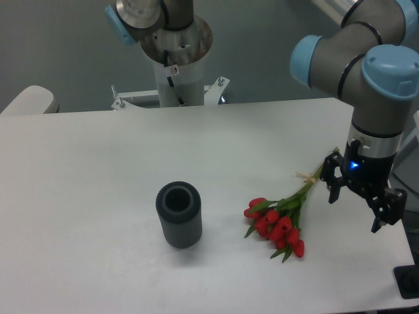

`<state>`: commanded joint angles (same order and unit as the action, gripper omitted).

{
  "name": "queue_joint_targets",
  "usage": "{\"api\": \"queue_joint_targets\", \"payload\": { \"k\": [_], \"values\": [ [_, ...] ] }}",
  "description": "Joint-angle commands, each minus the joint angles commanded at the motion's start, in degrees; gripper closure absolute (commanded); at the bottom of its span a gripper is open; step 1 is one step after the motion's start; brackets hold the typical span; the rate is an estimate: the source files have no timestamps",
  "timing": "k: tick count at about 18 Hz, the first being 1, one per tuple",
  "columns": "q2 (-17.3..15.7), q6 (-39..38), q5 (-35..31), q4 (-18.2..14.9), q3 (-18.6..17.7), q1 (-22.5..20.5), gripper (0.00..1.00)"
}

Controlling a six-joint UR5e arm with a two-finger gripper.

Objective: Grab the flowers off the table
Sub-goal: 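Move the open gripper over the stems of the red tulip bunch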

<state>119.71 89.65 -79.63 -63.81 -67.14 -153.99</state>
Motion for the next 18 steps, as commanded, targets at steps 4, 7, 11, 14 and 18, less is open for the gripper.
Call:
{"api": "queue_joint_targets", "payload": {
  "k": [4,7,11,14,18],
  "values": [
    [-0.1,-0.9,-0.7,0.1,-0.9,0.4,0.00],
    [-0.9,-4.4,-3.8,0.1,-3.2,0.4,0.00],
    [-0.1,-10.5,-11.9,0.0,-4.1,2.8,0.00],
    [-0.1,-14.6,-12.5,0.1,-8.5,2.6,0.00],
    [1.9,-15.8,-12.6,0.6,-9.7,2.0,0.00]
  ]
}}
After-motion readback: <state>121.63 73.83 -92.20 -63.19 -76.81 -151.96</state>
